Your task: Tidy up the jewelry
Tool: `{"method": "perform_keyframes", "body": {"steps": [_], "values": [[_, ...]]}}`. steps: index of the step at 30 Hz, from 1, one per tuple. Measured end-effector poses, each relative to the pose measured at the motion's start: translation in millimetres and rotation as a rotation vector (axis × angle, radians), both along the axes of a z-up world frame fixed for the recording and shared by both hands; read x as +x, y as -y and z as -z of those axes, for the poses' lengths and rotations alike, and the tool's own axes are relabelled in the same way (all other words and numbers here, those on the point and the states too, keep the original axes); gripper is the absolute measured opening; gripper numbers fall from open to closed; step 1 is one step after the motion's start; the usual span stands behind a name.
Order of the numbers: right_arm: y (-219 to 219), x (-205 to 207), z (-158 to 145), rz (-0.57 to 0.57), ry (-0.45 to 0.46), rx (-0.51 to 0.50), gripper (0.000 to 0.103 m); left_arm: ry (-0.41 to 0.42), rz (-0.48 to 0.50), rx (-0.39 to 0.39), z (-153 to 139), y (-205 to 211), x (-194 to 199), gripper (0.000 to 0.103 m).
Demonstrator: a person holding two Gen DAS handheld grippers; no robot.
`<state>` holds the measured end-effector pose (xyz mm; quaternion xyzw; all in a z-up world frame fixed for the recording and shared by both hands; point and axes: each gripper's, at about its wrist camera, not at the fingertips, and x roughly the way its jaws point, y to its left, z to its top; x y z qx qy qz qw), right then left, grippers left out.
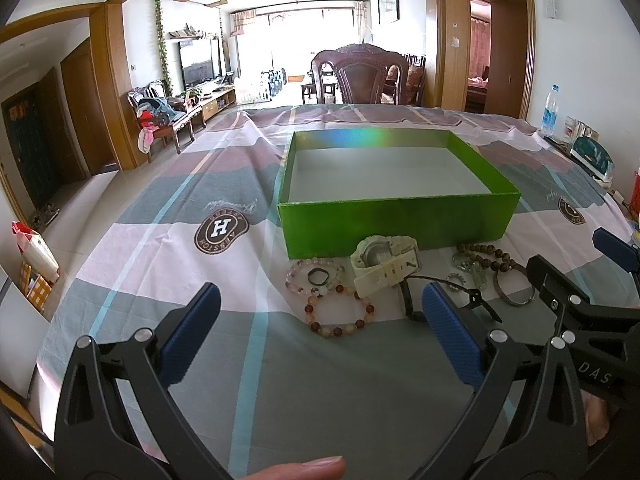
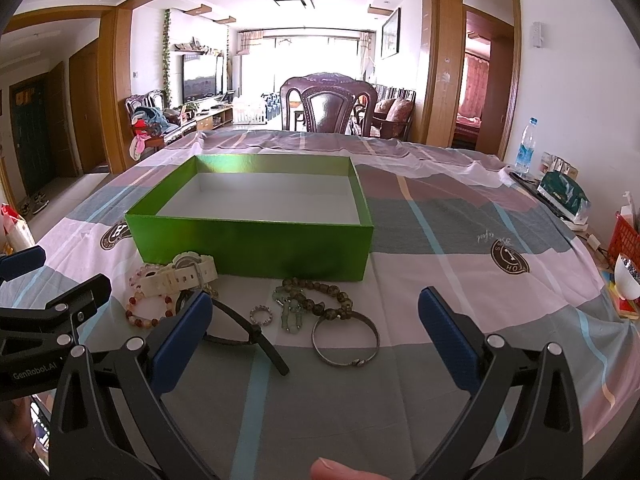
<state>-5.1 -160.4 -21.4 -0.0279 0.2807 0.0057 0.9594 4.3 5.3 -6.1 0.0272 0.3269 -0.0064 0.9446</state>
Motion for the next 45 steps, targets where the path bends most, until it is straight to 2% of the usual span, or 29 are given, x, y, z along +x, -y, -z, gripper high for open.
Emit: {"method": "perform_keyframes", "body": {"steps": [4, 5, 7, 10, 12, 14, 17, 22, 25, 29, 32, 34, 35, 37, 45], "values": [[10.0, 5.1, 3.4, 0.013, -0.046, -0.032, 0.100, -0.051, -0.011, 0.020, 8.9, 0.4, 8.1, 0.099], [13.6, 12.8, 9.7, 0.023, -0.092, -0.055, 0.100, -0.069, -0.018, 0.034, 11.5, 0.9, 10.8, 0.099], [21.3, 22.3, 20.1, 0.026, -0.169, -0.068, 0.100, -0.139, -0.018, 0.055, 21.4, -0.9, 20.2, 0.099], [34.4, 34.6, 34.0, 0.041, -0.268, -0.040, 0.100, -0.251, 0.004, 0.009, 34.2, -6.7, 33.8, 0.099], [40.5, 40.9, 39.2, 0.031, -0.319, -0.006, 0.094, -0.280, -0.002, -0.007, 35.7, -12.3, 39.3, 0.099], [45.8, 44.1, 40.6, 0.015, -0.348, 0.037, 0.081, -0.282, 0.002, -0.023, 32.1, -15.0, 42.5, 0.099], [46.7, 42.9, 36.2, 0.012, -0.337, 0.044, 0.076, -0.275, 0.042, -0.033, 26.6, -10.5, 44.8, 0.099], [43.3, 42.1, 36.1, 0.002, -0.338, 0.047, 0.075, -0.285, 0.083, -0.038, 20.2, 7.0, 65.7, 0.094], [43.0, 42.3, 41.6, 0.000, -0.357, 0.052, 0.075, -0.311, 0.095, -0.083, 17.7, 16.5, 89.0, 0.094], [46.4, 42.7, 46.0, 0.010, -0.373, 0.066, 0.075, -0.338, 0.130, -0.069, 23.8, 36.9, 105.3, 0.094], [45.1, 41.9, 47.7, 0.011, -0.378, 0.060, 0.075, -0.357, 0.128, -0.030, 33.5, 48.1, 113.8, 0.094], [44.8, 41.5, 47.4, 0.002, -0.374, 0.058, 0.075, -0.366, 0.119, -0.024, 39.3, 47.9, 117.2, 0.073], [44.7, 40.7, 47.8, -0.003, -0.371, 0.058, 0.075, -0.382, 0.128, -0.053, 42.2, 45.2, 118.6, 0.065], [43.1, 41.6, 47.7, -0.011, -0.369, 0.058, 0.075, -0.377, 0.121, -0.091, 42.6, 36.6, 117.7, 0.063], [26.2, 48.1, 45.5, -0.075, -0.369, 0.062, 0.075, -0.322, 0.052, -0.128, 29.2, -2.7, 91.2, 0.063]]}}
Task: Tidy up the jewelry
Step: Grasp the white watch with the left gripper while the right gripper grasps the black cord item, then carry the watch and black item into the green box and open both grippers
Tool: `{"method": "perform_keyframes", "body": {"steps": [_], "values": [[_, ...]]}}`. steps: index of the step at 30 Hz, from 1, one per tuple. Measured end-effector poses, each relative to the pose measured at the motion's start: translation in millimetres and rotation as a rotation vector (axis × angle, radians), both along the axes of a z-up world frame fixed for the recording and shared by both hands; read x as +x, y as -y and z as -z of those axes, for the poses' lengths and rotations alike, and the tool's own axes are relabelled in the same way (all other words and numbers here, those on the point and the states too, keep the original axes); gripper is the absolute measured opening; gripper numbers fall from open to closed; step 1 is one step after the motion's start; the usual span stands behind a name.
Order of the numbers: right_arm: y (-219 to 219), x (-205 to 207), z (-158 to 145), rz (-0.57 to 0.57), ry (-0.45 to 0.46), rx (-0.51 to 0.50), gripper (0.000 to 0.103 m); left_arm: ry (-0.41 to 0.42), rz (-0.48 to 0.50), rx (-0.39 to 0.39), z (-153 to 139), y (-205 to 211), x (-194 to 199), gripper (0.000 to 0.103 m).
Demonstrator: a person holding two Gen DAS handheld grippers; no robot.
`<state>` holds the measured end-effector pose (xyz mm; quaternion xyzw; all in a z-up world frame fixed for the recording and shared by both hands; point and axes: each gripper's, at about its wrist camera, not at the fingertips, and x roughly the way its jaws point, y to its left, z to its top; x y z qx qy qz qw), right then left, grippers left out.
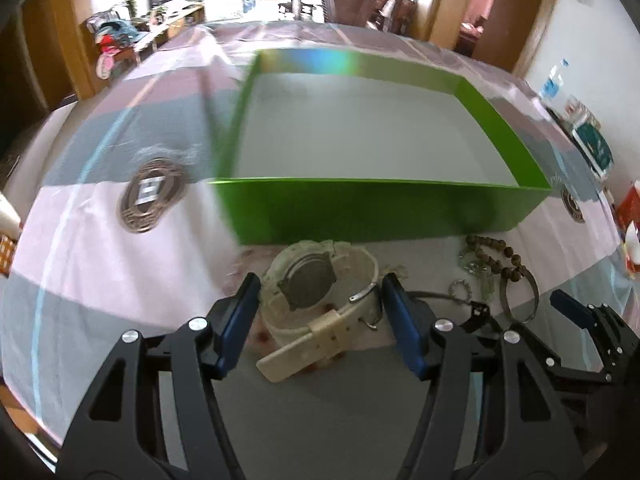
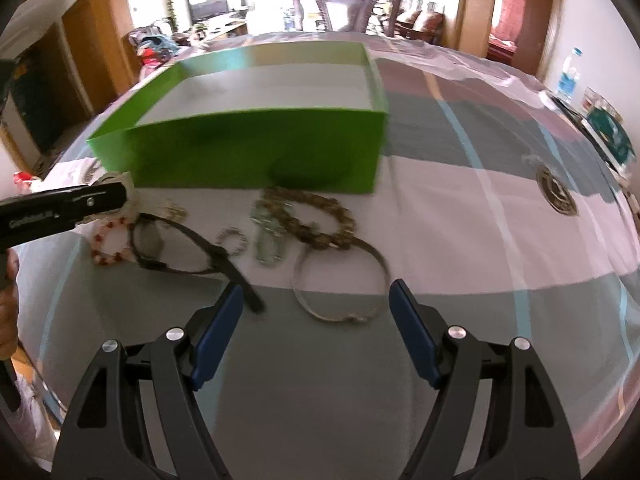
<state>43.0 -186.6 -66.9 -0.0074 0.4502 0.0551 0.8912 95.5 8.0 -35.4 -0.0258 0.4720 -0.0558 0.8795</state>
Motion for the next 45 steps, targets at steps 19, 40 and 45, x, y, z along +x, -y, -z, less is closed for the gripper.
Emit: {"method": "perform_keyframes", "body": {"steps": [19, 40, 45], "values": [[-105.1, 34.2, 5.4, -0.334, -0.027, -0.078, 0.039, 0.005, -0.122, -0.020, 2.9, -55.9, -31.6, 0.063], [-48.2, 41.5, -84.9, -0.175, 0.200, -0.089, 0.022, 0.157, -0.050, -0.003, -61.0, -33.8, -3.8, 0.063], [-37.5, 62.8, -111.8, -0.120, 0.269, -0.110, 0.022, 0.180, -0.018, -0.025, -82.5, -21.1, 30.8, 0.063]]}}
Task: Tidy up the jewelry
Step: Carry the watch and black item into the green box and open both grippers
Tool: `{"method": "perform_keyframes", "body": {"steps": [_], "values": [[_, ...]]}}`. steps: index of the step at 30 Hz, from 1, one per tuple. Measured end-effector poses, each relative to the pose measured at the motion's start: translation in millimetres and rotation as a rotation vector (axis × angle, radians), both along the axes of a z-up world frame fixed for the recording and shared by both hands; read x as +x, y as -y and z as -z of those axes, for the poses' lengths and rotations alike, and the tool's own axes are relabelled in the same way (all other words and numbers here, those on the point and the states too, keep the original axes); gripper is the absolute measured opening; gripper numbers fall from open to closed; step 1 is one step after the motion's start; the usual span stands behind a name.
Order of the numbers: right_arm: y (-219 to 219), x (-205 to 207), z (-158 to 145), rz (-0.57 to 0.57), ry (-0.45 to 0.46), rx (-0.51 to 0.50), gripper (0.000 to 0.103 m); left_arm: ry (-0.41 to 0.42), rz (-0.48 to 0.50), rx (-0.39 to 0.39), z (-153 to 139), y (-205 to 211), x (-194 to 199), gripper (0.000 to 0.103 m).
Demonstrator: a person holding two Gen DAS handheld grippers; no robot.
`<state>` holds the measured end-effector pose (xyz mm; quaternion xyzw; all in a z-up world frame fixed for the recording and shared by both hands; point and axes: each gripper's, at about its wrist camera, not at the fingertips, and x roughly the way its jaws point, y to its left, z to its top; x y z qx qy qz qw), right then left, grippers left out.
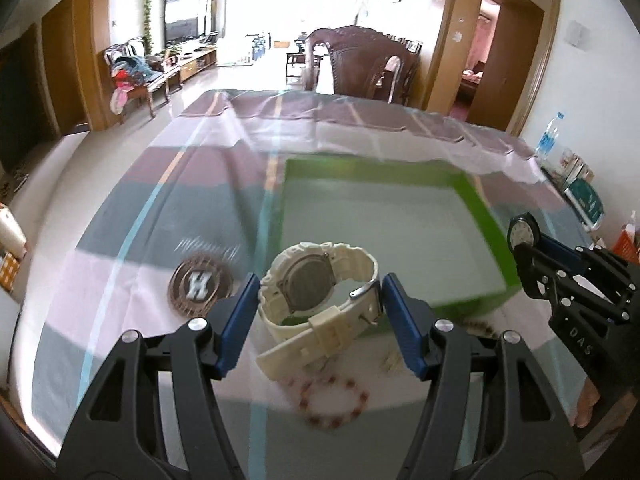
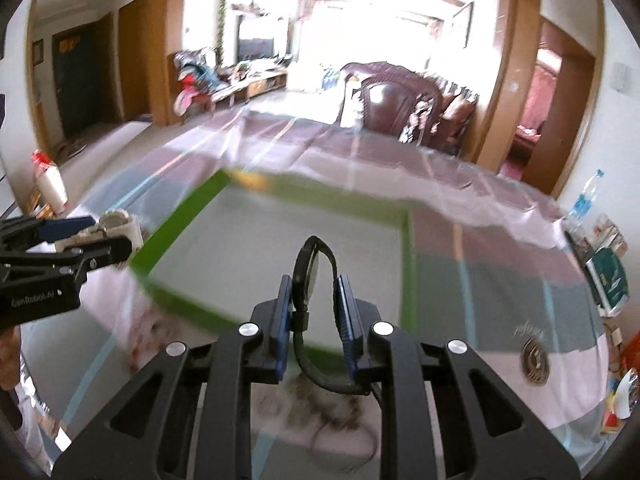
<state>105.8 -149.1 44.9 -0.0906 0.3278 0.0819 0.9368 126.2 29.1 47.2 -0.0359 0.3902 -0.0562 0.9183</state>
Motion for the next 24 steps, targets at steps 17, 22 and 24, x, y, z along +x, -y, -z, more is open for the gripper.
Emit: {"method": "perform_keyframes", "body": {"steps": [17, 22, 24], "values": [[7.9, 60.0, 44.8, 0.064, -0.137, 0.041, 0.061, -0.084, 0.025, -0.005, 40.4, 26.7, 75.8, 0.074], [44.6, 3.5, 26.1, 0.078, -0.071, 0.090, 0.059, -0.017, -0.028, 0.013, 26.0, -0.2, 18.2, 0.074], [58.5, -22.7, 31.8, 0.094, -0.057, 0.076, 0.048, -0.016, -0.061, 0.005, 32.9, -16.0, -9.4, 0.063]]}}
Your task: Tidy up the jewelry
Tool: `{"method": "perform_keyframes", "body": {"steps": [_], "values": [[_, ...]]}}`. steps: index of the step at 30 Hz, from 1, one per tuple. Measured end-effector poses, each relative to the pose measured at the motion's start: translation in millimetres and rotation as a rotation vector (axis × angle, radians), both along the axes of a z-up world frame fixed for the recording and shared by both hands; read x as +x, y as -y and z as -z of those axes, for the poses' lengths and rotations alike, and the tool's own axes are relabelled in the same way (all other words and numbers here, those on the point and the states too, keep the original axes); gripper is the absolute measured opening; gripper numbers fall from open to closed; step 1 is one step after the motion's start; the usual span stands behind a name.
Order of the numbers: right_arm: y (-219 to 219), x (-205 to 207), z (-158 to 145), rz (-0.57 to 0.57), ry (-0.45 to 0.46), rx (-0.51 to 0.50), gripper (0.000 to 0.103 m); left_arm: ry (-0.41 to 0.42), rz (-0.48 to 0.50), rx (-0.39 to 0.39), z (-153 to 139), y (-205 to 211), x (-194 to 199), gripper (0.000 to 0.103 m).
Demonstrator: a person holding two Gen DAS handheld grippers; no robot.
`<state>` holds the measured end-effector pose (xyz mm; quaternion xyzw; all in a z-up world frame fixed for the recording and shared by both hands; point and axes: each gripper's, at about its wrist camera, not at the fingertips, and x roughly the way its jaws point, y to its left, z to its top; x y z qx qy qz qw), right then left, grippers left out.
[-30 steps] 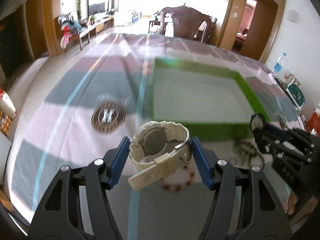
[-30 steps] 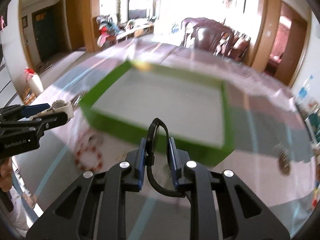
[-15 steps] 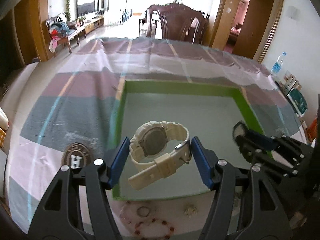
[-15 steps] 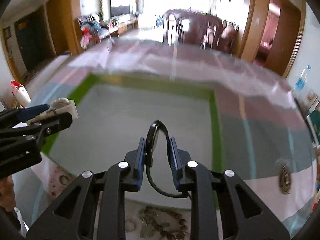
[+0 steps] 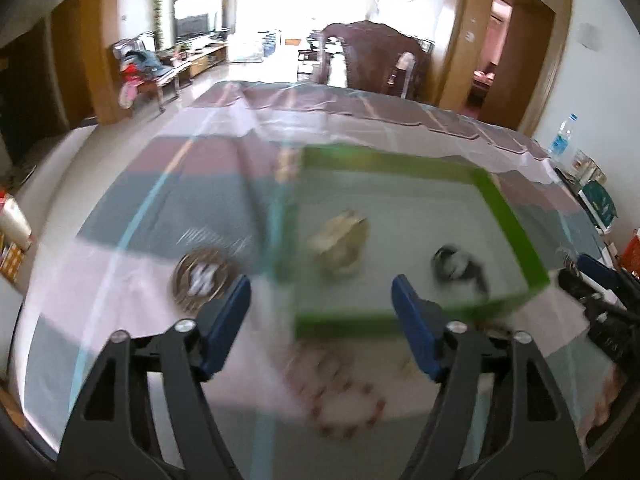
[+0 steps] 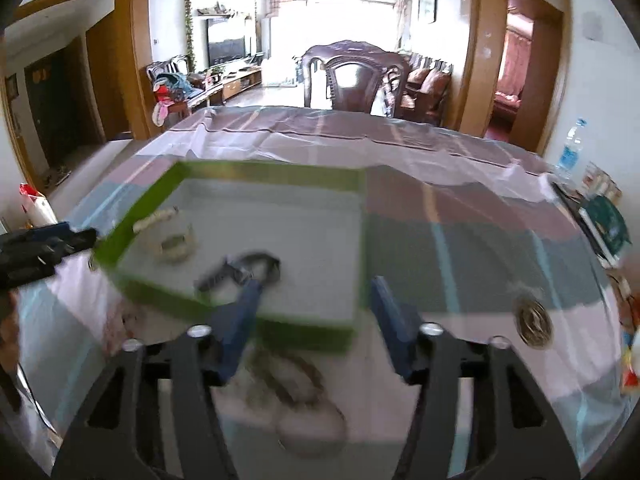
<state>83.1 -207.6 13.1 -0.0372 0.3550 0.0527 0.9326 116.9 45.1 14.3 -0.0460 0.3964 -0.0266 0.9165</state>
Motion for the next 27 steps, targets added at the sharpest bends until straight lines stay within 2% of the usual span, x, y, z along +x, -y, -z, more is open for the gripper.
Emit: {"method": "perform_keyframes", "body": {"steps": [4, 8, 10, 18, 24, 27], "values": [[19.0, -13.5, 43.5, 0.036, -0.126, -0.011, 0.032, -0.066, -0.023, -0.014, 25.6, -15.4, -22.7, 0.060], [24.4, -4.0, 80.8, 0.074, -0.244, -0.006, 0.031, -0.124, -0.020, -0.001, 48.1, -12.5, -26.7, 0.060], [20.6, -4.3, 90.3, 0.060, -0.270, 0.000, 0.031, -0.138, -0.010, -0.003, 53.8, -8.9, -29.0, 0.061], [-5.5, -22.9, 94.3, -0.017, -0.274, -0.021, 0.032, -0.168, 0.015, 0.007, 68.2, 0.8, -40.5, 0.065], [-28.7, -40.3, 89.0, -0.183, -0.301, 0.063, 0.033, -0.182, 0.026, 0.014, 74.7, 2.7, -47.9, 0.068], [-29.4, -39.7, 80.8, -0.167, -0.273, 0.058, 0.034, -0.188, 0.033, 0.019, 77.5, 5.2, -49.7, 0.068]]}}
